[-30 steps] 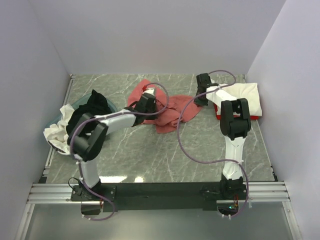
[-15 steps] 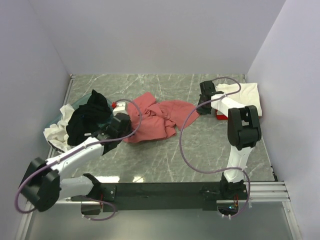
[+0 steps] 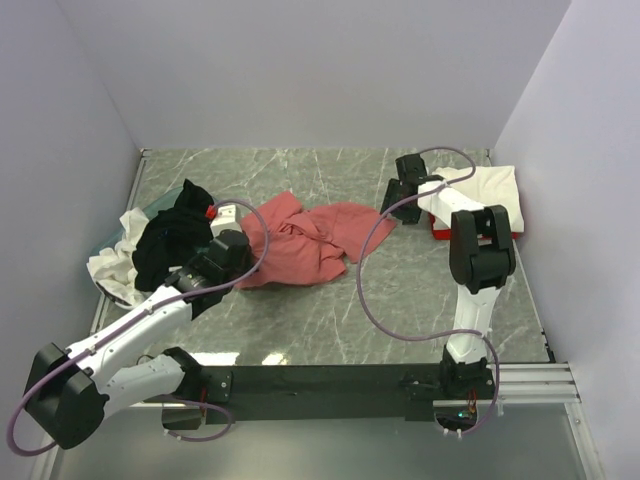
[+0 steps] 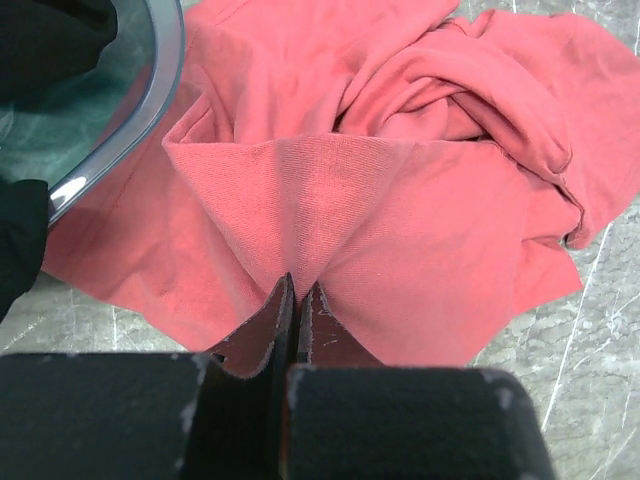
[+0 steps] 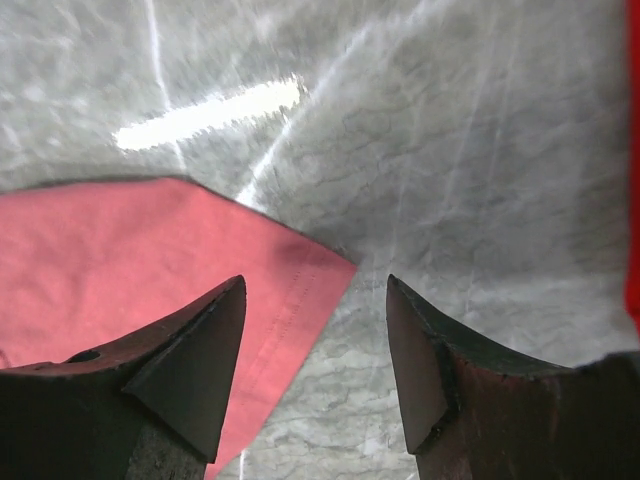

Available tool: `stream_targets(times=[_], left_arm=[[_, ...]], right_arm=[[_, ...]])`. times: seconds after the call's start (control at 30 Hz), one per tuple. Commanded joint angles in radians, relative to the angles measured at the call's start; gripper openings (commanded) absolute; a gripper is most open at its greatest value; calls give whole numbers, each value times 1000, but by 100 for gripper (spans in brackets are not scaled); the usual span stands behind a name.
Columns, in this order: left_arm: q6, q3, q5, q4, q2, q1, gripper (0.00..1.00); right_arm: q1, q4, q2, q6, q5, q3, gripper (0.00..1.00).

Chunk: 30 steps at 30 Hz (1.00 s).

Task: Fold and stack the t-shirts
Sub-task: Flatten the tshirt out

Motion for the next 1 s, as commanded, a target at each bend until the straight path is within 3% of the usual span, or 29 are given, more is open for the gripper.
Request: stream_targets(times=[0.0, 0.33, 0.57, 0.63, 0.67, 0.77, 0.97], left_arm=[[-9, -5, -18, -1, -22, 5, 1], [-1, -16, 0, 8, -32, 5, 1], [14, -28, 5, 5, -67, 5, 0], [13, -30, 11, 8, -65, 5, 1], [13, -33, 14, 8, -64, 5, 1], [8, -41, 35, 17, -64, 5, 1], [16, -87, 188, 52, -93, 2, 1]], right_arm=[[7, -15, 29, -6, -40, 39, 65], [25, -45, 82, 12, -28, 80, 63], [46, -97, 102, -6, -11, 115, 56], [48, -97, 102, -11, -13, 118, 46], [51, -91, 102, -12, -19, 114, 28], [54, -74, 93, -17, -59, 100, 0], [53, -13, -61, -45, -91, 11, 0]])
